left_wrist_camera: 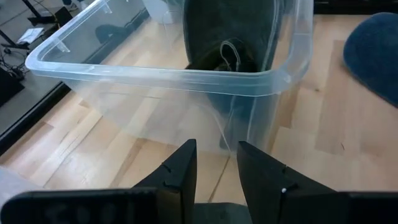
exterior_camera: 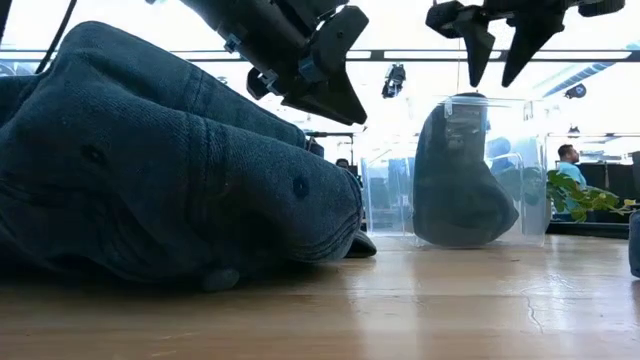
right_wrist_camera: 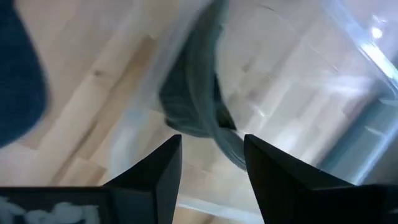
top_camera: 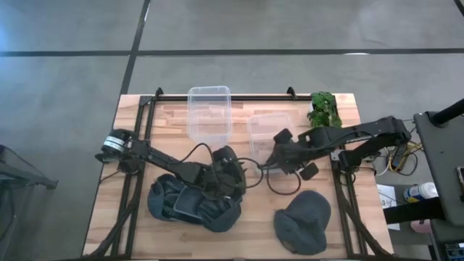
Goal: Pick & Place hat
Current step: Adjust the gray cap in the right bin
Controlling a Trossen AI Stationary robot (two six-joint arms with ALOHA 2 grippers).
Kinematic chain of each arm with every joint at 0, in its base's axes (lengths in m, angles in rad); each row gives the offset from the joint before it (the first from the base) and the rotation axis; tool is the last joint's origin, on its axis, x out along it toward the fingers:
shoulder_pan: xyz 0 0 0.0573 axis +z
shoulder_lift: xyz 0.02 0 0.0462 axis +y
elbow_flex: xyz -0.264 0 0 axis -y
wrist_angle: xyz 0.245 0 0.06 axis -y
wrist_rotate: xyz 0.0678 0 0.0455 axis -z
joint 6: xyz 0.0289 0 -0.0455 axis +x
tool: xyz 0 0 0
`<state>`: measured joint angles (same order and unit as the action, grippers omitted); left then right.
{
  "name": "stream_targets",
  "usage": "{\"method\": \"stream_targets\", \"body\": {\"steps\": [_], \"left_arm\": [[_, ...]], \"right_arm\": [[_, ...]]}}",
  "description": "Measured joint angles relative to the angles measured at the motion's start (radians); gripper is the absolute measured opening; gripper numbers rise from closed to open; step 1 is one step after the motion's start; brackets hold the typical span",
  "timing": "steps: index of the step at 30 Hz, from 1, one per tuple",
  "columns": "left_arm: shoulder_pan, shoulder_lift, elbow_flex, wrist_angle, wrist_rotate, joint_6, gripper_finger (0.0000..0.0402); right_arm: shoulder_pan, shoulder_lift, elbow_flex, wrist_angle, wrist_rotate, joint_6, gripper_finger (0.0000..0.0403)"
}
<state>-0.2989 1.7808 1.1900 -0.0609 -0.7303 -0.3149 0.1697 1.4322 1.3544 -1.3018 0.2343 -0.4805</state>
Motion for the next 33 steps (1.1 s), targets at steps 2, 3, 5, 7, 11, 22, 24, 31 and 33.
{"method": "stream_targets", "body": {"steps": [2, 3, 5, 7, 11, 22, 24, 31, 33], "left_arm": [[0.0, -0.001, 0.0, -0.002, 0.0, -0.003, 0.011], [0.0, -0.001, 0.0, -0.002, 0.0, -0.003, 0.011], [0.0, -0.001, 0.0, -0.002, 0.0, -0.003, 0.011], [0.0, -0.001, 0.0, -0.002, -0.002, -0.004, 0.011], [0.0, -0.001, -0.001, -0.002, -0.01, -0.004, 0.011], [0.0, -0.001, -0.001, -0.005, -0.011, -0.024, 0.011], [0.0, -0.001, -0.001, -0.005, -0.011, -0.026, 0.011], [0.002, -0.001, -0.001, -0.001, -0.011, -0.012, 0.011], [0.005, -0.001, -0.002, 0.005, -0.011, 0.008, 0.011]], "right_arm": [[0.0, 0.02, 0.0, 0.001, -0.003, -0.012, 0.0172], [-0.002, 0.029, 0.0, 0.005, -0.004, -0.014, 0.0173], [-0.006, 0.046, -0.001, 0.031, -0.003, -0.005, 0.0171], [-0.009, 0.058, -0.001, 0.053, -0.004, 0.013, 0.0162], [-0.011, 0.085, -0.002, 0.057, -0.046, 0.069, 0.0124], [-0.008, 0.081, -0.018, 0.081, -0.032, 0.253, 0.0017], [-0.008, 0.075, -0.018, 0.082, -0.006, 0.319, 0.0016], [-0.008, 0.054, -0.007, 0.069, -0.001, 0.679, 0.0015], [-0.007, 0.055, -0.008, 0.069, -0.002, 0.775, 0.0014]]}}
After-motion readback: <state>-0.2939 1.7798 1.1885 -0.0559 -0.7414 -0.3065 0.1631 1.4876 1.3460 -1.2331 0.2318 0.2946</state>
